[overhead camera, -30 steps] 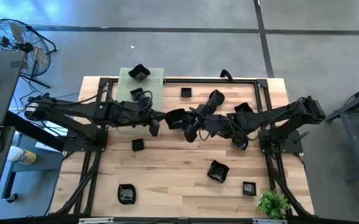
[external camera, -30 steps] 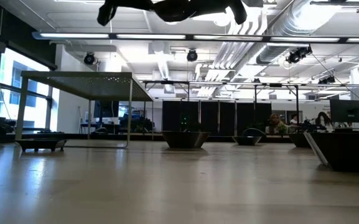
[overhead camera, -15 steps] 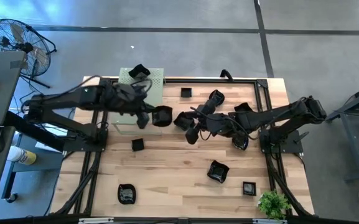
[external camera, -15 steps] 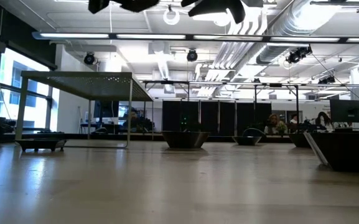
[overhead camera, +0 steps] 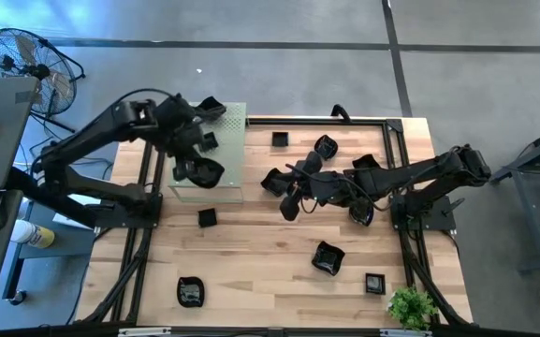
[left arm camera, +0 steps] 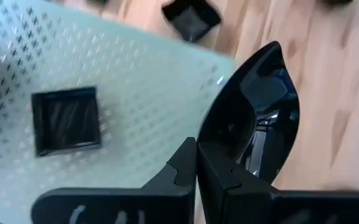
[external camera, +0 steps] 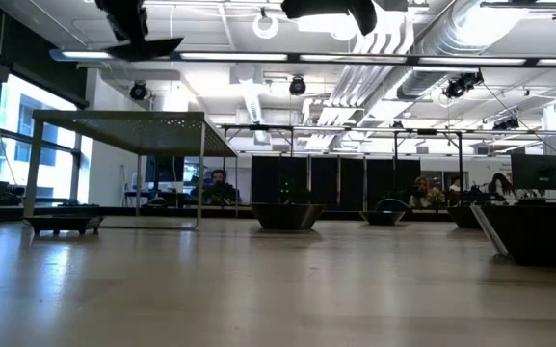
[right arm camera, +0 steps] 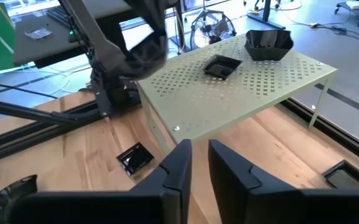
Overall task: Pick & Place Mini shaped plates
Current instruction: Put the leaf-shaped plate on the shelf
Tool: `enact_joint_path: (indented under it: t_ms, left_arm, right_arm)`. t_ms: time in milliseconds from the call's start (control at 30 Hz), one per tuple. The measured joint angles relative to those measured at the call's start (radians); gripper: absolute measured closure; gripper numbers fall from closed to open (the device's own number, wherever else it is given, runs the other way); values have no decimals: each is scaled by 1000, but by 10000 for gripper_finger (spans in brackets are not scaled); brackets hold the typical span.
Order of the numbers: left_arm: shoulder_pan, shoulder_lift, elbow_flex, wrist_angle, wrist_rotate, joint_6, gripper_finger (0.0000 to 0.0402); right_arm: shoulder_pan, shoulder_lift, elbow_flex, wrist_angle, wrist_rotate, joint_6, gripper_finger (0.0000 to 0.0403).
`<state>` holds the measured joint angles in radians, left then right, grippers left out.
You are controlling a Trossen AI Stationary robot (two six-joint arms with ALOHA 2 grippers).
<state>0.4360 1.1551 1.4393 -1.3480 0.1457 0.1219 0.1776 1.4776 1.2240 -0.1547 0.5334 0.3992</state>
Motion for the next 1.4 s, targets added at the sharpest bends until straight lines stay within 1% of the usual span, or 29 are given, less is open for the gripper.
enact_joint_path:
  t_ms: [133, 300, 533, 733, 833, 967, 1100, 1233, 1400]
  left_arm:
    - [103, 41, 0, -29, 5, 177, 401]
    - [183, 109, -1, -35, 2, 373, 401]
    - [253, 178, -2, -40, 53, 479, 401]
    - [251, 205, -3, -37, 65, 484, 401]
    - [251, 205, -33, -34, 72, 485, 401]
    - [251, 205, -81, -38, 50, 471, 401]
    - [251, 205, -90, -1, -6, 414, 399]
    - [251, 205, -90, 0, -36, 396, 389]
    - [251, 205, -90, 0, -32, 371, 363]
  right_arm:
    - [0, 0, 0, 1, -18, 0, 372]
    - [0, 0, 0, 1, -18, -8, 382]
    - [0, 0, 0, 1, -18, -8, 378]
    - [0, 0, 0, 1, -15, -8, 379]
    - [0, 0, 0, 2, -13, -8, 378]
    - [0, 0, 0, 2, -13, -8, 375]
    - [0, 0, 0, 2, -13, -8, 375]
    - [0, 0, 0, 2, -13, -8, 375]
    - [0, 0, 0, 2, -13, -8, 372]
